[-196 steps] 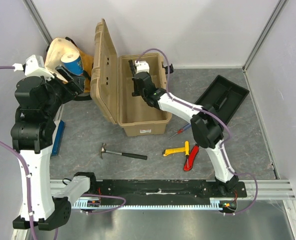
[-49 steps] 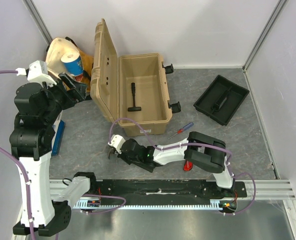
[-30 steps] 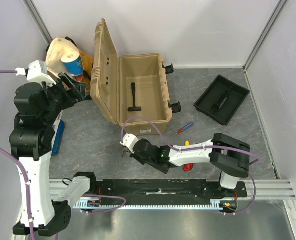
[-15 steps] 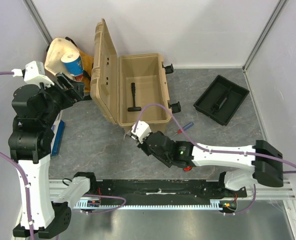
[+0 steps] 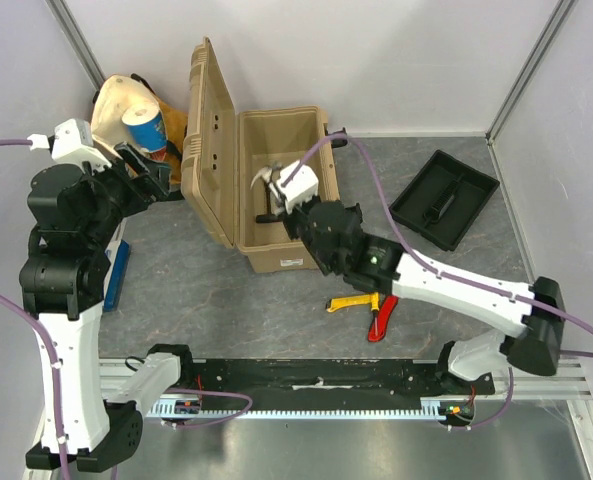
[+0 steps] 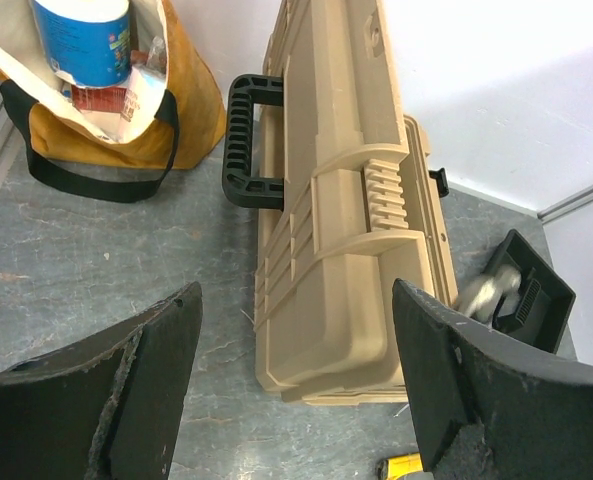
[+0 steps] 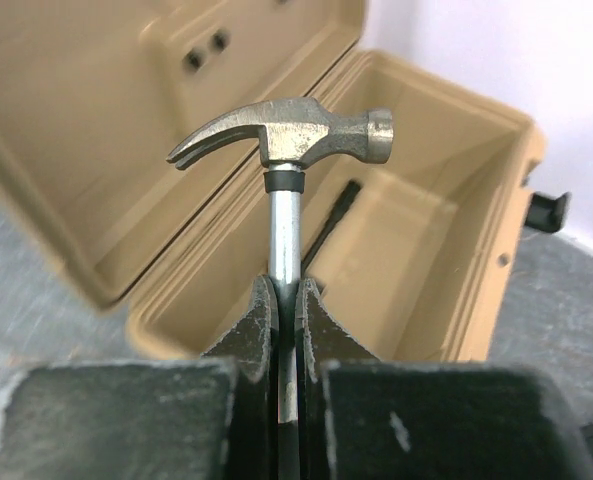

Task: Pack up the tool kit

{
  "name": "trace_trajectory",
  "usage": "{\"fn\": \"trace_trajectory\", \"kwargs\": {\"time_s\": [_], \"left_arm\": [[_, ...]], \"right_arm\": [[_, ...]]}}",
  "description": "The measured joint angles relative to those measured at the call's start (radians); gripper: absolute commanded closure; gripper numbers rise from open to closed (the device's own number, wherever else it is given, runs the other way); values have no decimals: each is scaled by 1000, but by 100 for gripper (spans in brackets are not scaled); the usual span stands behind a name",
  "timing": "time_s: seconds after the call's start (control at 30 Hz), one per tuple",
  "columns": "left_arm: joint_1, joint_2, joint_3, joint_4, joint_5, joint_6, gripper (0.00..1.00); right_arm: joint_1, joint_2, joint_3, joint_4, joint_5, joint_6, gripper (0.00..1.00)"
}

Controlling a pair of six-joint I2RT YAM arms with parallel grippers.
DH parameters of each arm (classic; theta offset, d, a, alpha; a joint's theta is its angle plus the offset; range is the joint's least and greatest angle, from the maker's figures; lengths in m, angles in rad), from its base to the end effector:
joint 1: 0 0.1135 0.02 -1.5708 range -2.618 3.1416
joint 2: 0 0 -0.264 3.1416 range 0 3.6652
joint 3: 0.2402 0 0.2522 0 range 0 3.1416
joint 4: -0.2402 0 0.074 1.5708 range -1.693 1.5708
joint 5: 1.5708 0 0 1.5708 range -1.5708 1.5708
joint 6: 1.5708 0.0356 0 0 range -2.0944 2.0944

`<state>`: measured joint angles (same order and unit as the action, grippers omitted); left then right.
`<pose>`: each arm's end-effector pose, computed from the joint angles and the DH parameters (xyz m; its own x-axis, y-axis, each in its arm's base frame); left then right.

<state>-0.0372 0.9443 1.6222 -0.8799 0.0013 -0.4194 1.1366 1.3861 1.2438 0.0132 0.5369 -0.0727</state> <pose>0.1257 -0.0047 0.5057 -0.1988 -0.4001 -0.8947 -0.0465 0.9157 -0.3992 0.1538 0.2883 0.3842 -0.0129 -0.1762 -0.9843 -0.5686 0.8110 -0.1377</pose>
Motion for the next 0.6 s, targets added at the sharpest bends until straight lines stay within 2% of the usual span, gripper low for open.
{"fn": "trace_trajectory", "kwargs": {"time_s": [0.27,0.4,0.6], "left_arm": [[0,19,8,0,-10,2,18],[0,29,60,5,-45,17,18],[0,-11,81,26,-53,20,18]], "right_arm": [[-175,294,289,79,11,-9,100],[-230,455,432,106,10,-2,100],[-312,637,492,130,-30,42,100]]}}
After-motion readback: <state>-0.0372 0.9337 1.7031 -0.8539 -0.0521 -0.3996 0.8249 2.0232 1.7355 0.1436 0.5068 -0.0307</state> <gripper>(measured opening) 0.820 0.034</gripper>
